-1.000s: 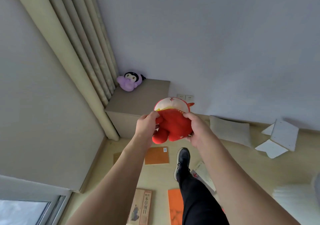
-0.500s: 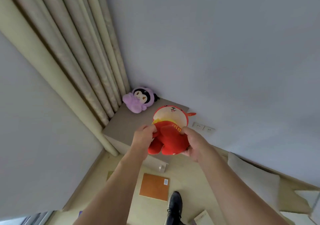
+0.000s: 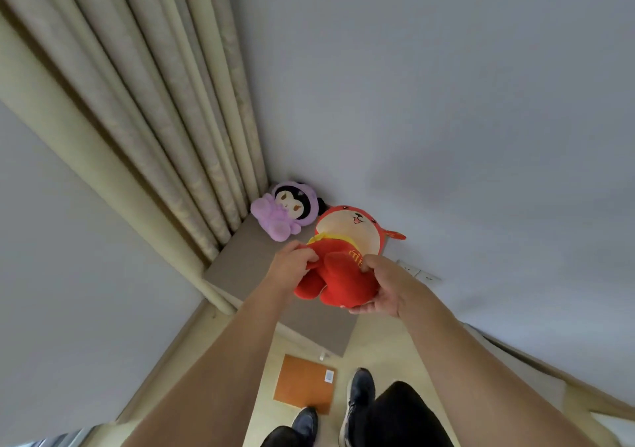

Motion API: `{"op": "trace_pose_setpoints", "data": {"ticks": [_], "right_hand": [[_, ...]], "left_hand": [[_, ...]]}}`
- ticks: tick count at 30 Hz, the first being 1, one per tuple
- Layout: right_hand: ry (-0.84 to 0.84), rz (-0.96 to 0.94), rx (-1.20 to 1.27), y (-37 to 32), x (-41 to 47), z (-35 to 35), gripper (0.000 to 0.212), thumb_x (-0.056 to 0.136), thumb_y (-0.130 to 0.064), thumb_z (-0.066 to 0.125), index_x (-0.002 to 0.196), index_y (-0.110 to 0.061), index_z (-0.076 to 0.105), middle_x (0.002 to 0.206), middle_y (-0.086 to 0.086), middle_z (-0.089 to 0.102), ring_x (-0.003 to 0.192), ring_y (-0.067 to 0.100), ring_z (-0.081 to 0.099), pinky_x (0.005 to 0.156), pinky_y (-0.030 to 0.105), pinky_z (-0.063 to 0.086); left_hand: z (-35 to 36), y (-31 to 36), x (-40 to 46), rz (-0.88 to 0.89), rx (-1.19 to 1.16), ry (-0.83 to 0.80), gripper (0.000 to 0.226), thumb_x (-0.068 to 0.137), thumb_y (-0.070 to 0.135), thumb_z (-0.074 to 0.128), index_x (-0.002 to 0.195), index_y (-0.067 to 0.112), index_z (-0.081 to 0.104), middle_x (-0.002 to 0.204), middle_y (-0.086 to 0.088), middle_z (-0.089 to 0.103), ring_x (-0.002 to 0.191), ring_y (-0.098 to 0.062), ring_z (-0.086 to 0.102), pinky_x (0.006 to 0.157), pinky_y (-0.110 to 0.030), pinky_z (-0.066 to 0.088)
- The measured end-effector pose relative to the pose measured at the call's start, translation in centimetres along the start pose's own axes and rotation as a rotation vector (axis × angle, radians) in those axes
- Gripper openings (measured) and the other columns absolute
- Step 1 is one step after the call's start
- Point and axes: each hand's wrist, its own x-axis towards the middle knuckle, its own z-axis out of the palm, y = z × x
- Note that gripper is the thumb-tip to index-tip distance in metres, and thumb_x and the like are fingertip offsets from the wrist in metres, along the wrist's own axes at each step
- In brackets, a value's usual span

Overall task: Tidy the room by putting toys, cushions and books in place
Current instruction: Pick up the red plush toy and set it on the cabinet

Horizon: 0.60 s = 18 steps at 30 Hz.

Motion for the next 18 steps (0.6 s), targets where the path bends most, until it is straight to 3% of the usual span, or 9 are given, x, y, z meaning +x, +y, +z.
{"op": "trace_pose_setpoints", "data": {"ticks": [5,7,9,12,14,16,18], "right_hand": [[0.021,0.076,-0.129,-3.4,4.3,-0.4,0.057,0.081,-0.006,0.053,0.135,-0.010,0.035,0.132,0.020,0.044,0.115,0.044,0.051,0.096,0.063,0.044],[0.014,0.123,-0.204,-4.8,7.0,-0.7,0.058,0.080,-0.004,0.051,0.136,-0.011,0.034,0.136,0.019,0.041,0.119,0.044,0.049,0.099,0.062,0.043],[-0.021,0.195,-0.278,-6.4,9.9,-1.4,0.063,0.079,-0.002,0.049,0.138,-0.014,0.032,0.142,0.020,0.038,0.121,0.046,0.048,0.100,0.064,0.040],[-0.073,0.329,-0.406,-8.6,14.7,-3.1,0.074,0.075,0.000,0.045,0.144,-0.019,0.027,0.150,0.017,0.029,0.131,0.045,0.038,0.099,0.071,0.034],[-0.071,0.364,-0.468,-9.0,16.5,-3.6,0.071,0.080,0.004,0.038,0.146,-0.020,0.026,0.153,0.014,0.025,0.136,0.042,0.033,0.099,0.072,0.034],[-0.033,0.357,-0.517,-9.5,19.4,-4.2,0.066,0.083,0.009,0.034,0.144,-0.017,0.030,0.152,0.015,0.029,0.136,0.043,0.035,0.099,0.069,0.037],[0.008,0.348,-0.553,-9.3,22.2,-4.5,0.053,0.085,0.010,0.034,0.133,-0.013,0.041,0.142,0.015,0.041,0.131,0.044,0.040,0.098,0.064,0.042]], "left_hand": [[0.6,0.4,4.7,-0.154,0.195,-0.054,0.022,0.089,0.009,0.059,0.109,0.016,0.056,0.099,-0.005,0.061,0.083,-0.020,0.054,0.067,-0.032,0.040],[1.1,0.2,7.5,-0.218,0.204,-0.034,0.029,0.090,0.007,0.058,0.116,0.019,0.055,0.106,-0.007,0.062,0.095,-0.025,0.058,0.082,-0.040,0.050],[2.0,0.0,9.8,-0.268,0.185,-0.020,0.033,0.090,0.004,0.057,0.116,0.024,0.055,0.109,-0.007,0.061,0.101,-0.027,0.058,0.090,-0.044,0.050],[4.0,-1.1,13.3,-0.305,0.199,0.029,0.032,0.089,0.002,0.058,0.112,0.024,0.057,0.105,-0.006,0.059,0.094,-0.023,0.056,0.079,-0.037,0.051],[5.2,-1.5,14.0,-0.275,0.226,0.059,0.031,0.089,-0.002,0.058,0.111,0.019,0.058,0.100,-0.007,0.058,0.084,-0.019,0.054,0.066,-0.029,0.047],[6.8,-2.0,15.8,-0.267,0.221,0.055,0.033,0.088,-0.007,0.056,0.115,0.013,0.057,0.094,-0.007,0.055,0.075,-0.014,0.052,0.056,-0.022,0.045],[8.0,-3.2,17.7,-0.265,0.230,0.063,0.034,0.086,-0.010,0.055,0.114,0.009,0.056,0.089,-0.007,0.054,0.073,-0.015,0.052,0.058,-0.022,0.048]]}}
